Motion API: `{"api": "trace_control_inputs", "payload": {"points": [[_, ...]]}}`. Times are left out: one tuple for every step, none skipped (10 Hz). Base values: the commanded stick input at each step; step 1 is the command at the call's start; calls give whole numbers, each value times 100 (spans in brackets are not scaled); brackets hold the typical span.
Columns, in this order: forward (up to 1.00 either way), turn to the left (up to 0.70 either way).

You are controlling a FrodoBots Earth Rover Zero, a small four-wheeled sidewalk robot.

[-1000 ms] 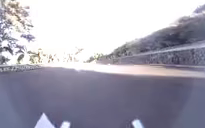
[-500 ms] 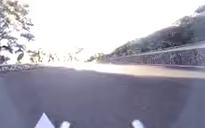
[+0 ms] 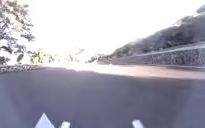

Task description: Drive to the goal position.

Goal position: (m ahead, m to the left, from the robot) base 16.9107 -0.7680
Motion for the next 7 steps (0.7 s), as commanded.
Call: {"api": "trace_control_inputs", "payload": {"points": [[50, 0], [50, 0], [50, 0], [50, 0], [50, 0], [50, 0], [50, 0]]}}
